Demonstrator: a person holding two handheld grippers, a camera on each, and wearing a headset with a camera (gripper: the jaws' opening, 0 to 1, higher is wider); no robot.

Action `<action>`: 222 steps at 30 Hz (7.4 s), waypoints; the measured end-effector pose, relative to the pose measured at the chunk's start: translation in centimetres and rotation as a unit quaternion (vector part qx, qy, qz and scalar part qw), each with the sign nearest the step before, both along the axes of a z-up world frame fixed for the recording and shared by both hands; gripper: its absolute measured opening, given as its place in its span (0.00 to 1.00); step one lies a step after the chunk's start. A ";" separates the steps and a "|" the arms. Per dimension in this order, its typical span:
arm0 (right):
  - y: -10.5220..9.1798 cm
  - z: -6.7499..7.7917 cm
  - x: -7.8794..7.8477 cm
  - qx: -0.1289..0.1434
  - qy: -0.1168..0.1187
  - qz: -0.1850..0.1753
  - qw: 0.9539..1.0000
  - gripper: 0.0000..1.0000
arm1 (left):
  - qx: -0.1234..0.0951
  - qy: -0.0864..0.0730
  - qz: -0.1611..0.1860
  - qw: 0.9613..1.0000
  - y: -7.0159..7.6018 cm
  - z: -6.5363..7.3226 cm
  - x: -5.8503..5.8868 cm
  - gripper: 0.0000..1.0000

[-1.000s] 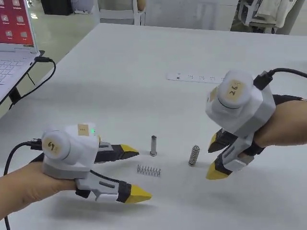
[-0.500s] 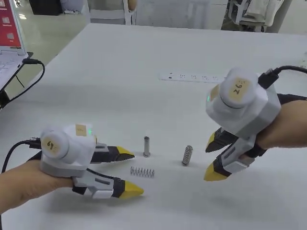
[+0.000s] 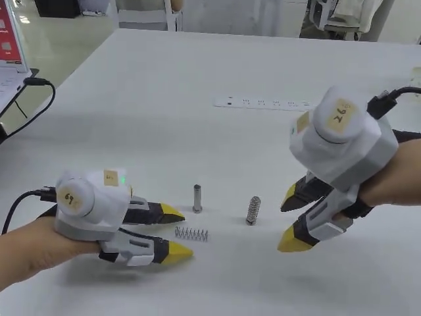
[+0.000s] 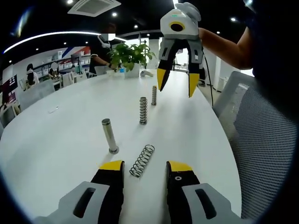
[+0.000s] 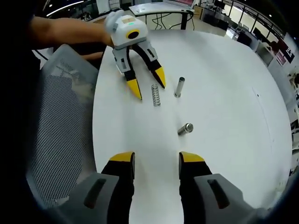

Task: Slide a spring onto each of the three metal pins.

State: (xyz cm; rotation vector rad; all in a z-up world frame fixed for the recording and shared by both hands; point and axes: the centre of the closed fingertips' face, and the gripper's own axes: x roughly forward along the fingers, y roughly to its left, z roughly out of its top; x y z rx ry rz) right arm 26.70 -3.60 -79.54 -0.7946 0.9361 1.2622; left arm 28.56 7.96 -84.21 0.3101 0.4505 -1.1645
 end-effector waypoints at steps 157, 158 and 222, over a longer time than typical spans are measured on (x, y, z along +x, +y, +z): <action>5.6 0.4 -3.6 0.096 0.019 0.059 0.993 0.12 | -0.022 -0.090 -0.083 0.992 -5.6 7.8 -5.3 0.02; 5.6 0.5 -3.6 0.096 0.018 0.059 0.993 0.12 | -0.023 -0.090 -0.083 0.992 -5.6 7.8 -5.3 0.02; 8.1 2.9 -3.9 0.040 -0.008 0.133 0.990 0.08 | -0.020 -0.086 -0.078 0.993 -5.6 7.0 -5.1 0.02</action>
